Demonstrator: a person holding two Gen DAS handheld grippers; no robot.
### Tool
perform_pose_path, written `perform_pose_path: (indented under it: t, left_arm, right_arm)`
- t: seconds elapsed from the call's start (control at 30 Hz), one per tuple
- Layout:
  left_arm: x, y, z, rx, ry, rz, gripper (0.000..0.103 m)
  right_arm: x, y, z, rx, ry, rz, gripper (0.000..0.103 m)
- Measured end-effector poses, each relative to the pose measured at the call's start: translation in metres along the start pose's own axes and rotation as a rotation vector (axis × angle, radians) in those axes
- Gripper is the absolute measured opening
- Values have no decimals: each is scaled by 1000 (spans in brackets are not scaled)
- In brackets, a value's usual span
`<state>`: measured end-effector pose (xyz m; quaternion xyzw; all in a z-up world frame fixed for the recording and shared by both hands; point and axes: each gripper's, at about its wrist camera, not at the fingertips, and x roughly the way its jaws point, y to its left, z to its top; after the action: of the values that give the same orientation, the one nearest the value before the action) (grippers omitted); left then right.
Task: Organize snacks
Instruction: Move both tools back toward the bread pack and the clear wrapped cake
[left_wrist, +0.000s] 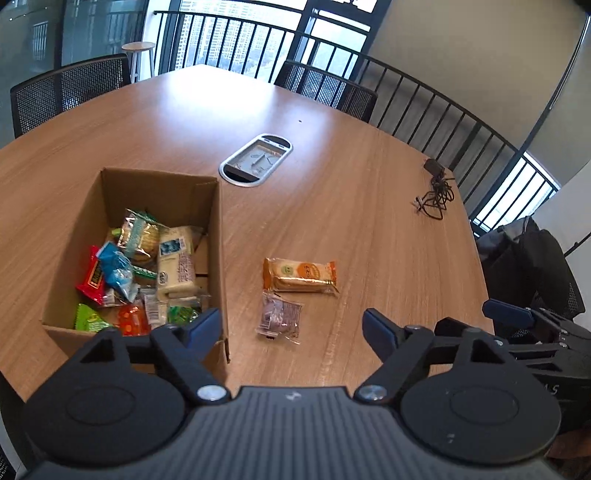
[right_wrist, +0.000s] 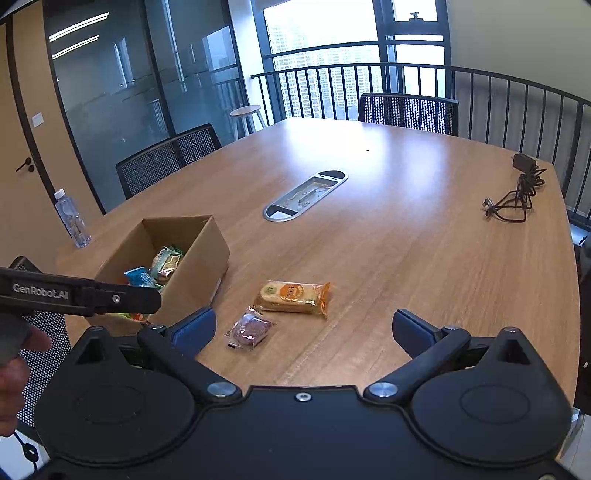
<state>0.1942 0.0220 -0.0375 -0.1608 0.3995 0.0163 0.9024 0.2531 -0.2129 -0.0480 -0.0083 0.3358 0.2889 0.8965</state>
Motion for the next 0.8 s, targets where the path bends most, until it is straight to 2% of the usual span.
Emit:
perform_pose_path:
  t: [0.3,0.53,0.8]
  left_arm:
    - [40,-12,-9,19,75,-19,47]
    - [70,-22,-14,52,113,-14,45]
    - [103,-29,-17,81,131,31,45]
  right_arm:
    - [19,-13,-10,-13,28,-16,103]
    - [31,-25,-22,5,48,-17,103]
    - [39,-36,-31,33,60,-22,103]
